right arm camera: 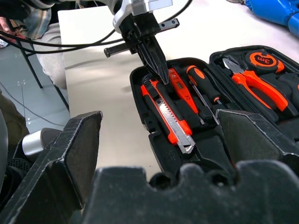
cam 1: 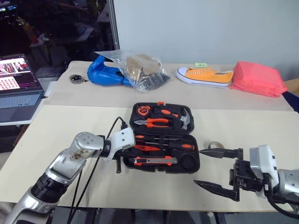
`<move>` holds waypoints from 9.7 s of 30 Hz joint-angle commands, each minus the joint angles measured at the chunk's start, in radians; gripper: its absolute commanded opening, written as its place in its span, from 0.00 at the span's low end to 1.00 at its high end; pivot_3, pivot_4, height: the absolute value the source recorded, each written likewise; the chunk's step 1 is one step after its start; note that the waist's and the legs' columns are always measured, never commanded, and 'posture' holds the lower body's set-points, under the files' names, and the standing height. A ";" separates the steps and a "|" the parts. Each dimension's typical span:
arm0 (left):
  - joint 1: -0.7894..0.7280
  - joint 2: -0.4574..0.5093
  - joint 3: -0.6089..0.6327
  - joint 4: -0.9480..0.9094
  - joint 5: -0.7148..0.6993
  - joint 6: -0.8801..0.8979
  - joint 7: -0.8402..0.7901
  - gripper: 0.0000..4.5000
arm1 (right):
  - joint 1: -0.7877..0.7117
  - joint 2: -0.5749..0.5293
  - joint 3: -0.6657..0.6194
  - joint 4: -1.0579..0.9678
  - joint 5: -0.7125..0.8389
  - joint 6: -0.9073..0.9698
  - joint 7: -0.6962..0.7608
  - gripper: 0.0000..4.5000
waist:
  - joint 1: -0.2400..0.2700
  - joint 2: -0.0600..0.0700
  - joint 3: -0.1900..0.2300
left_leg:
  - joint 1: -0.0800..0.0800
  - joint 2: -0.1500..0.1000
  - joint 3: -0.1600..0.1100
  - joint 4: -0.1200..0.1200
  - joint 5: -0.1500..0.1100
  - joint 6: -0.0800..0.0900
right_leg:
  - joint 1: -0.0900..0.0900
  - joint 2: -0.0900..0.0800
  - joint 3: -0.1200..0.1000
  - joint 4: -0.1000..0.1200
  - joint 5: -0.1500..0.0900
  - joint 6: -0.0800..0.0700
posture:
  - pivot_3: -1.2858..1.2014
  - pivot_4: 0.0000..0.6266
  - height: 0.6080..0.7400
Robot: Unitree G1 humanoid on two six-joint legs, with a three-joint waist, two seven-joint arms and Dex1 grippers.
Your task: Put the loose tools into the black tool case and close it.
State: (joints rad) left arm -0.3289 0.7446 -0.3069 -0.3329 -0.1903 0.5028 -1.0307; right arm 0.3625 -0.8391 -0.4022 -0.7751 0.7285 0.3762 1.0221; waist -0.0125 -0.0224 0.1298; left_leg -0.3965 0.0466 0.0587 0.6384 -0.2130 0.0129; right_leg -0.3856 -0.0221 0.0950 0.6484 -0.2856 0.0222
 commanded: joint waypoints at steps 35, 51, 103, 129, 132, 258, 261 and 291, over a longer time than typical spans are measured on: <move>-0.053 -0.323 0.094 0.077 -0.374 0.298 0.060 0.03 | 0.051 -0.031 -0.118 -0.044 0.057 0.028 0.011 1.00 | 0.000 0.002 -0.001 | 0.005 -0.001 0.000 0.002 0.001 0.001 | 0.006 -0.001 0.001 0.000 -0.003 0.009 | 0.52 0.24 1.00; -0.039 -0.235 -0.066 0.144 -0.197 0.315 0.132 0.03 | 0.040 -0.030 -0.104 -0.042 0.052 0.029 0.004 1.00 | -0.002 0.001 -0.001 | 0.003 -0.002 0.000 0.002 0.000 0.001 | 0.004 -0.001 0.001 -0.001 -0.003 0.009 | 0.52 0.24 1.00; -0.025 -0.099 0.273 -0.267 -0.557 0.237 0.031 0.90 | -0.429 -0.265 0.364 0.432 -0.358 0.434 -0.187 0.51 | -0.001 0.003 -0.004 | -0.009 -0.015 -0.004 -0.003 0.002 0.007 | -0.003 -0.012 0.000 -0.007 -0.002 0.010 | 0.52 0.24 1.00; 0.240 0.092 0.438 -0.378 -0.626 0.189 -0.036 0.90 | -0.660 -0.314 0.613 0.145 -0.251 0.542 0.010 0.00 | -0.005 0.002 0.003 | -0.006 -0.010 -0.004 -0.003 0.002 0.007 | -0.003 -0.009 0.001 -0.005 -0.001 0.007 | 0.52 0.24 1.00; 0.289 0.116 0.464 -0.399 -0.620 0.173 -0.043 0.90 | -0.700 -0.300 0.681 0.162 -0.288 0.538 0.022 0.00 | -0.002 0.002 0.003 | -0.007 -0.011 -0.004 -0.004 0.002 0.007 | -0.004 -0.011 0.000 -0.005 -0.001 0.007 | 0.52 0.24 1.00; 0.166 0.108 0.385 -0.236 -0.481 0.152 0.122 0.53 | -0.770 0.305 0.503 0.538 -0.575 0.312 -0.478 0.16 | -0.033 -0.006 0.008 | 0.006 0.001 0.003 -0.012 0.012 -0.003 | -0.005 0.002 0.001 0.000 0.009 -0.008 | 0.52 0.24 1.00; 0.122 0.085 0.328 -0.179 -0.434 0.131 0.119 0.53 | -0.712 0.254 0.435 0.411 -0.478 0.408 -0.412 0.41 | -0.023 -0.005 0.008 | 0.003 0.000 0.002 -0.012 0.011 -0.003 | -0.006 0.002 0.000 0.000 0.008 -0.006 | 0.52 0.24 1.00; -0.028 -0.035 0.137 0.044 -0.214 0.071 0.080 0.53 | -0.706 0.498 0.598 0.296 -0.408 0.638 -0.671 0.25 | -0.032 -0.004 0.007 | -0.009 0.001 0.000 -0.009 0.011 -0.004 | -0.018 0.006 0.000 0.003 0.010 -0.007 | 0.52 0.24 1.00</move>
State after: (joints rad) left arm -0.3495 0.7098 -0.1695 -0.2910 -0.4203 0.5571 -0.9545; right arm -0.3169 -0.3439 0.1995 -0.4610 0.3304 1.0457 0.3574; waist -0.0440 -0.0261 0.1364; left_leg -0.4054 0.0477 0.0587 0.6301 -0.2019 0.0088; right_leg -0.4036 -0.0159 0.0952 0.6522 -0.2757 0.0150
